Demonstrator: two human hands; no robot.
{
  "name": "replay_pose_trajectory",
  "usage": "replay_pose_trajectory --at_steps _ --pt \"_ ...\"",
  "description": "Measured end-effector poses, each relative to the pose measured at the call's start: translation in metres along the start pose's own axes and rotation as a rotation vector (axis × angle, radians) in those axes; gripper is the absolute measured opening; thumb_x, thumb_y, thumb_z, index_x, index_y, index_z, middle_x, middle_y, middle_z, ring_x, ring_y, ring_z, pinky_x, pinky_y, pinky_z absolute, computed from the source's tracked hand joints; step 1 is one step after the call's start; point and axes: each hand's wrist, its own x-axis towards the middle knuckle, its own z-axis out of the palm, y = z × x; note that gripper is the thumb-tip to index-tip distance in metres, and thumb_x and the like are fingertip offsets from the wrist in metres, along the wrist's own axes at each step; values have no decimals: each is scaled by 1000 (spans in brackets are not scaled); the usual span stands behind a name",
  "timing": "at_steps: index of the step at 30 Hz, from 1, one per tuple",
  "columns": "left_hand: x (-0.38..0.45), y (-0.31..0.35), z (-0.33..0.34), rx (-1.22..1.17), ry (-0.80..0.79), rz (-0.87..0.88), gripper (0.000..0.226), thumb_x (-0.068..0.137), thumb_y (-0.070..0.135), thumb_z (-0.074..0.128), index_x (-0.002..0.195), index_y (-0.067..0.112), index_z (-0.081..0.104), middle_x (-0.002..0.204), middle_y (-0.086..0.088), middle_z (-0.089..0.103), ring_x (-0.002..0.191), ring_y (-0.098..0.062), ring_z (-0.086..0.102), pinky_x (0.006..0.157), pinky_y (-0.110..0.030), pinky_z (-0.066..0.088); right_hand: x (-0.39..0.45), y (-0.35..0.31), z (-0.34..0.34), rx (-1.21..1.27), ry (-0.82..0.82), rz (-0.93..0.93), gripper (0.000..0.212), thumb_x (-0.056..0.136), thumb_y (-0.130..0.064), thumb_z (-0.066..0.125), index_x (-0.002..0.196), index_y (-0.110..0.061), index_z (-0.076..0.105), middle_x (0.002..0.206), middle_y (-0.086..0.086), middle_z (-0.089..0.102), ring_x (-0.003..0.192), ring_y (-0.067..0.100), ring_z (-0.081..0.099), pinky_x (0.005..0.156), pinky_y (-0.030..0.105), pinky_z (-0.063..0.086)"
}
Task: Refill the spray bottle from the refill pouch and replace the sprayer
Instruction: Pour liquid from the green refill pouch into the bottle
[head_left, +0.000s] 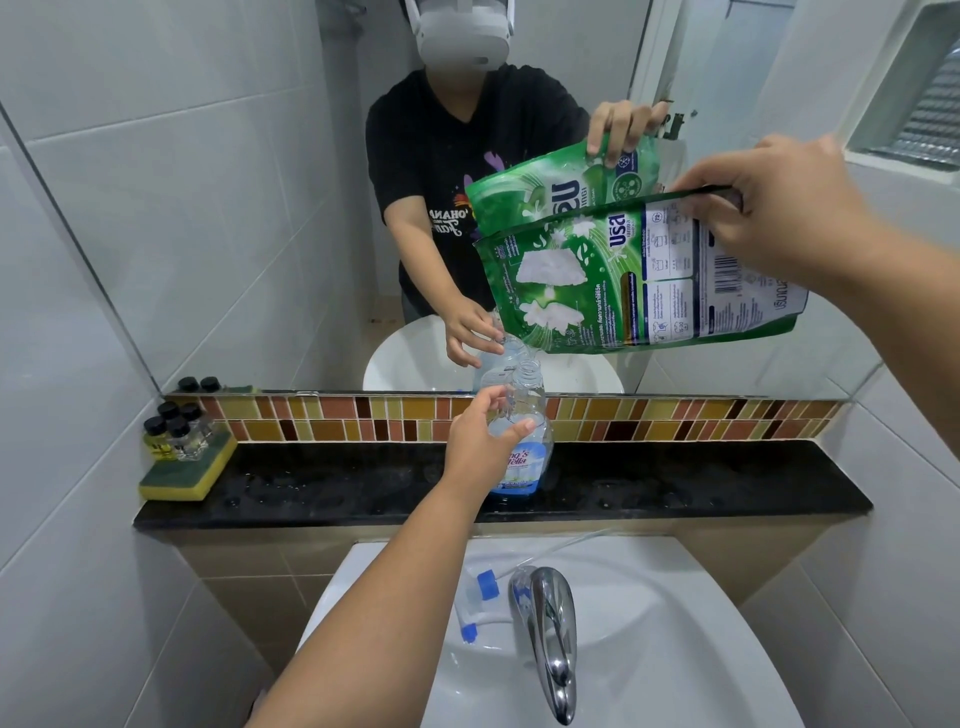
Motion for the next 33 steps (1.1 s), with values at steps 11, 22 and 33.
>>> replay_pose_trajectory --at_steps 11,22,33 --pt "-1 0 -1 -21 -15 13 42 83 35 74 114 46 47 118 16 53 109 -4 49 77 -22 49 -1 -1 3 -6 -6 4 20 94 -26 55 108 -28 69 75 -5 54 84 26 45 81 41 25" --pt "-3 2 -2 -33 -18 21 42 84 33 73 115 45 48 126 12 54 109 -3 47 73 -16 44 -3 -3 3 -8 -10 8 19 94 -25 56 108 -25 69 74 -4 54 85 31 48 83 43 27" --pt "-4 3 -4 -16 -14 38 39 82 33 75 102 53 48 114 18 53 100 3 50 63 -7 37 -12 2 10 54 -30 81 18 93 -25 56 105 -27 69 70 -11 49 80 24 44 84 41 28"
